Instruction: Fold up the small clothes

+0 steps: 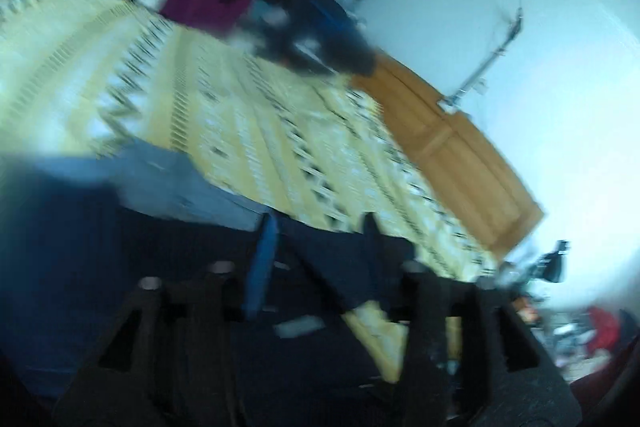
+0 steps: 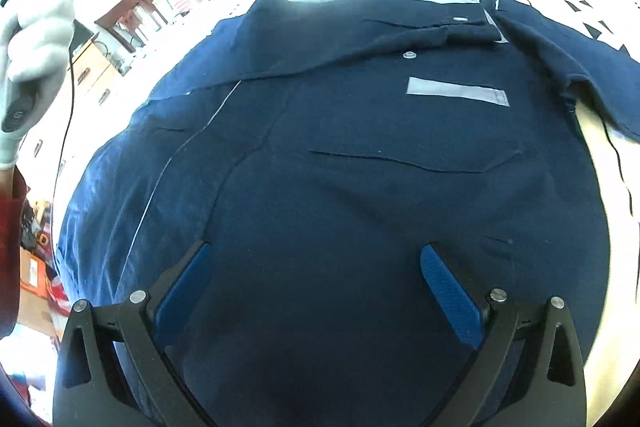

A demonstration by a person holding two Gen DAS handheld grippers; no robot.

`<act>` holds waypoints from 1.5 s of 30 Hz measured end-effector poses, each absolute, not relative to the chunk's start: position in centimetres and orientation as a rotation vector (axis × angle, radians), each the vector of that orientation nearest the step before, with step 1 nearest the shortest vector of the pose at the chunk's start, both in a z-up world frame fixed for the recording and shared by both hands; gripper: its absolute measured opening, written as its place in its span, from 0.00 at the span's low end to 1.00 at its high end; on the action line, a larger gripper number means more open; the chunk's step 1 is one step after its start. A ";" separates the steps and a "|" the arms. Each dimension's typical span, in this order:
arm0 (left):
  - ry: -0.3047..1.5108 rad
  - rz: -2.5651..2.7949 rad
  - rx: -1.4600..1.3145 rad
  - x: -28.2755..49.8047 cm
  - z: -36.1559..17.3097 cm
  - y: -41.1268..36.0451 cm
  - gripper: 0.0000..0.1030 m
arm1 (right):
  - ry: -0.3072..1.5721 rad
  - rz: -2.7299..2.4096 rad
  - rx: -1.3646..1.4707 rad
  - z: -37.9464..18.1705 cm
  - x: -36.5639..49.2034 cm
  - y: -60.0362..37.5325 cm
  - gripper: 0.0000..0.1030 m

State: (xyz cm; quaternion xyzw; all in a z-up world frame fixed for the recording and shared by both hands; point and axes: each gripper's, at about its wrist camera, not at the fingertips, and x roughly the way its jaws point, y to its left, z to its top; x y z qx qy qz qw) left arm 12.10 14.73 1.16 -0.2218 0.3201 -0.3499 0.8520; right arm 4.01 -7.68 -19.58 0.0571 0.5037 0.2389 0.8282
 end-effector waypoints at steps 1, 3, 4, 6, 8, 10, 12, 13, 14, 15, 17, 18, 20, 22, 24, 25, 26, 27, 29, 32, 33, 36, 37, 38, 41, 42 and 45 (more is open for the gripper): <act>0.664 -0.676 -0.428 12.5 1.1 16.2 0.65 | 1.076 0.508 0.122 -19.3 4.0 -8.0 1.00; 0.694 -0.533 -0.363 13.2 0.1 20.2 0.64 | 1.076 0.513 0.150 -18.2 4.3 -8.8 1.00; 0.714 -0.482 -0.328 13.7 -0.6 21.6 0.64 | 1.063 0.513 0.166 -17.6 4.6 -9.2 1.00; 0.776 -0.383 -0.271 14.7 -2.5 24.4 0.63 | 1.018 0.492 0.192 -16.0 5.1 -10.4 1.00; 0.847 -0.302 -0.312 15.6 -5.0 28.0 0.60 | 0.976 0.470 0.215 -14.6 6.0 -11.4 1.00; 0.860 -0.243 -0.332 15.2 -5.8 29.8 0.57 | 0.937 0.456 0.225 -13.7 7.0 -12.2 1.00; 0.852 -0.262 -0.357 13.9 -6.1 30.4 0.57 | 0.920 0.445 0.213 -13.4 8.1 -12.4 0.99; 0.856 -0.281 -0.346 13.5 -6.2 29.6 0.57 | 0.918 0.443 0.204 -13.3 8.7 -11.9 0.97; 0.865 -0.311 -0.319 13.3 -6.2 28.8 0.57 | 0.921 0.445 0.197 -13.4 9.2 -11.7 0.96; 0.885 -0.345 -0.270 14.0 -6.7 26.8 0.57 | 0.925 0.450 0.195 -13.5 9.7 -11.5 0.95; 0.942 -0.355 -0.194 14.6 -8.1 24.9 0.59 | 0.935 0.467 0.204 -14.0 10.7 -10.6 0.95; 0.979 -0.318 -0.169 15.2 -9.1 24.7 0.60 | 0.942 0.479 0.208 -14.3 11.1 -10.3 0.94; 1.107 -0.123 -0.075 16.6 -13.5 26.6 0.59 | 0.951 0.500 0.203 -14.9 11.7 -9.1 0.94; 1.093 -0.109 -0.138 16.3 -15.5 29.9 0.61 | 0.946 0.516 0.191 -14.9 11.8 -8.3 0.93; 1.070 -0.116 -0.208 15.8 -14.6 31.5 0.59 | 0.932 0.524 0.148 -14.5 12.0 -7.6 0.94; 1.059 -0.099 -0.180 15.6 -14.1 31.4 0.63 | 0.925 0.527 0.133 -14.3 12.3 -7.4 0.94; 1.046 -0.080 -0.160 15.3 -13.6 31.4 0.64 | 0.914 0.533 0.120 -13.9 12.9 -7.1 0.93; 1.038 -0.075 -0.181 15.0 -13.2 31.4 0.61 | 0.904 0.539 0.114 -13.5 13.4 -6.9 0.93; 1.007 -0.087 -0.209 14.3 -12.0 31.4 0.59 | 0.871 0.568 0.111 -12.3 15.5 -5.8 0.93; 0.891 -0.209 -0.276 13.5 -8.8 29.7 0.63 | 0.815 0.635 0.120 -10.6 18.6 -3.0 0.89; 0.866 -0.267 -0.315 14.2 -8.0 29.2 0.66 | 0.804 0.652 0.114 -10.2 19.2 -2.1 0.89; 0.907 -0.272 -0.330 18.2 -9.0 28.3 0.72 | 0.790 0.690 0.047 -10.0 22.4 2.6 0.68; 0.955 -0.249 -0.321 19.4 -10.2 28.4 0.71 | 0.803 0.695 0.031 -10.3 23.4 3.9 0.61; 1.004 -0.221 -0.321 20.3 -11.7 28.4 0.70 | 0.818 0.691 0.024 -10.6 23.9 4.6 0.54; 1.088 -0.183 -0.276 20.9 -15.1 28.1 0.70 | 0.892 0.672 0.001 -12.9 26.0 6.6 0.50; 1.062 -0.182 -0.258 20.1 -15.2 28.1 0.71 | 0.915 0.665 -0.017 -13.9 26.4 7.2 0.48; 1.040 -0.153 -0.201 19.9 -15.1 27.5 0.71 | 1.055 0.591 -0.196 -18.4 28.1 9.6 0.40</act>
